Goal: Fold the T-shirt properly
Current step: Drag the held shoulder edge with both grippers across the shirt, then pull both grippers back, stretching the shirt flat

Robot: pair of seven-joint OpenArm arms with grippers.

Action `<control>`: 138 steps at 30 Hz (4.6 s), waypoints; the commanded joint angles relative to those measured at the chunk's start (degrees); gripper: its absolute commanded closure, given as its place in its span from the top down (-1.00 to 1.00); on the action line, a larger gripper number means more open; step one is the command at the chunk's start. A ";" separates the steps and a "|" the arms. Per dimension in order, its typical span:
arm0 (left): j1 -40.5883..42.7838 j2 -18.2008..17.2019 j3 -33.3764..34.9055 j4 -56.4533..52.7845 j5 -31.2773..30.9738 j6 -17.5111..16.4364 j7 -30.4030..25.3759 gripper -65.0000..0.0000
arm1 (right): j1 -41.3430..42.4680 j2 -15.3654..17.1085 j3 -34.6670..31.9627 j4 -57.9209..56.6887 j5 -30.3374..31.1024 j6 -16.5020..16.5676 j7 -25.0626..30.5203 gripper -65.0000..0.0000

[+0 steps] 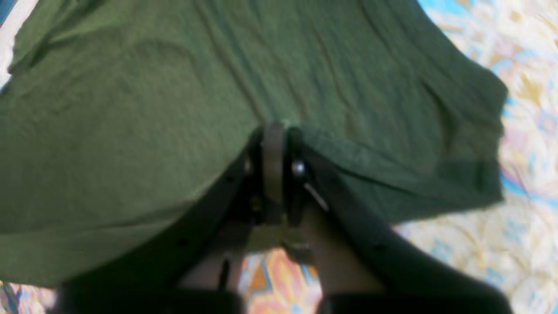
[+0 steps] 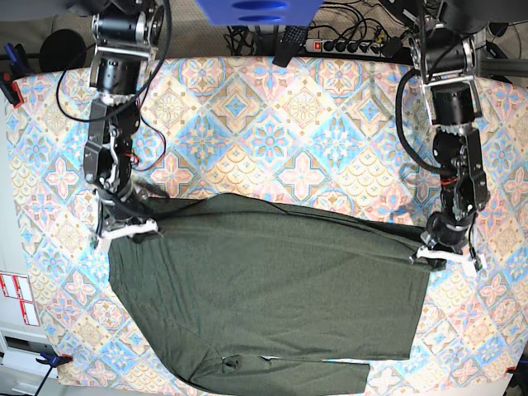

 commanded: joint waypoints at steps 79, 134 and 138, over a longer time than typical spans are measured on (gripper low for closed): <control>-10.91 7.30 11.38 -30.05 -0.65 1.90 -13.42 -1.00 | 1.53 2.45 5.75 -6.40 0.44 0.40 -6.24 -0.18; 29.00 -1.49 4.78 16.64 -0.48 2.08 -8.85 -1.00 | -16.41 2.45 13.93 11.98 0.44 0.40 -3.34 -1.00; 34.37 -1.58 3.29 20.77 -0.39 2.08 -8.85 -1.00 | -20.80 2.45 13.93 15.76 0.44 0.40 -3.34 -1.00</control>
